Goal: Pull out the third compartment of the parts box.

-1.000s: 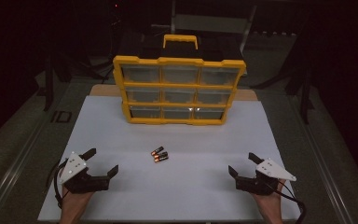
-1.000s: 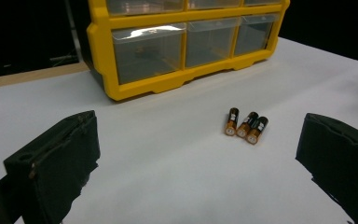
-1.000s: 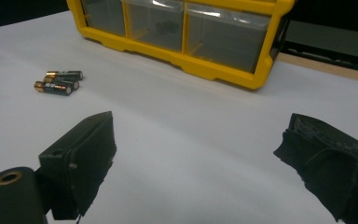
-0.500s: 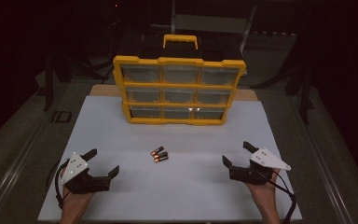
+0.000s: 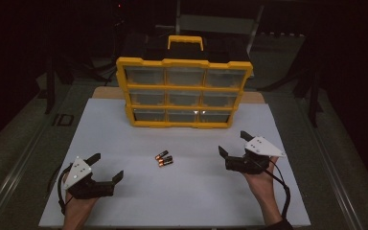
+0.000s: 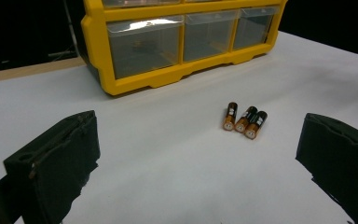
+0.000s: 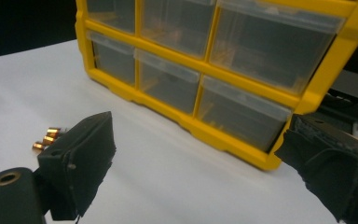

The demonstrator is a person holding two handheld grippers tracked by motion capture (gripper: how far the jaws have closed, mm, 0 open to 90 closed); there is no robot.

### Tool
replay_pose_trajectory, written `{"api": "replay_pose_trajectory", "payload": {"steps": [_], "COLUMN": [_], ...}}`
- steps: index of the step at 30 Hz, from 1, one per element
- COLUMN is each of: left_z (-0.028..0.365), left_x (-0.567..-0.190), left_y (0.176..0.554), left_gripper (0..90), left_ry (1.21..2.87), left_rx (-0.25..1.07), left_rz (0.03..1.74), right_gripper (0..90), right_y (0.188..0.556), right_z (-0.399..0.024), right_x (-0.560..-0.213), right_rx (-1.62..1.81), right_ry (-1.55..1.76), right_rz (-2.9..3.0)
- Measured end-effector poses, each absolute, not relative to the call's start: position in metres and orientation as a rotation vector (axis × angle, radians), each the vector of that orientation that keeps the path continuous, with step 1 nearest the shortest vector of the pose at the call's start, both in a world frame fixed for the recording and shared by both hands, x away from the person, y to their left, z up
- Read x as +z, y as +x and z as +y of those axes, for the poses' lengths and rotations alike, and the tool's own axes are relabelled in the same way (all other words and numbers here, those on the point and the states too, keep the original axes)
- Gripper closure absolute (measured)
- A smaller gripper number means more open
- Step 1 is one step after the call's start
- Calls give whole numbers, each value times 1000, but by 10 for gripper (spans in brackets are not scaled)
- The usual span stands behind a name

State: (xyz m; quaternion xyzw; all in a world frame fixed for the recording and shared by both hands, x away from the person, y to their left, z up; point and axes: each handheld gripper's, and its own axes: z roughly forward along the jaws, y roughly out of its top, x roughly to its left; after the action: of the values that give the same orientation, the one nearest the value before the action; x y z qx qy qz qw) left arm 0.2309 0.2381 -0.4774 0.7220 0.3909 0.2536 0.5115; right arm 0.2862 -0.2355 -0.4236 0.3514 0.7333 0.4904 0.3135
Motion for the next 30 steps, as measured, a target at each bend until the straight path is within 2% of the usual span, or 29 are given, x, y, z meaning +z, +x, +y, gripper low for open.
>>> {"api": "replay_pose_trajectory", "payload": {"steps": [20,30], "left_z": [236,236], "left_x": [-478,-478], "left_y": [231,231], "left_gripper": [0,0], "left_ry": [1740,1738], "left_rx": [610,610], "left_rz": [939,938], "right_gripper": [85,86], "right_y": [320,340], "right_z": [-213,-201], "right_x": [-393,-389], "right_rx": [1310,1296], "right_ry": [891,907], "right_rz": [1896,1901]}}
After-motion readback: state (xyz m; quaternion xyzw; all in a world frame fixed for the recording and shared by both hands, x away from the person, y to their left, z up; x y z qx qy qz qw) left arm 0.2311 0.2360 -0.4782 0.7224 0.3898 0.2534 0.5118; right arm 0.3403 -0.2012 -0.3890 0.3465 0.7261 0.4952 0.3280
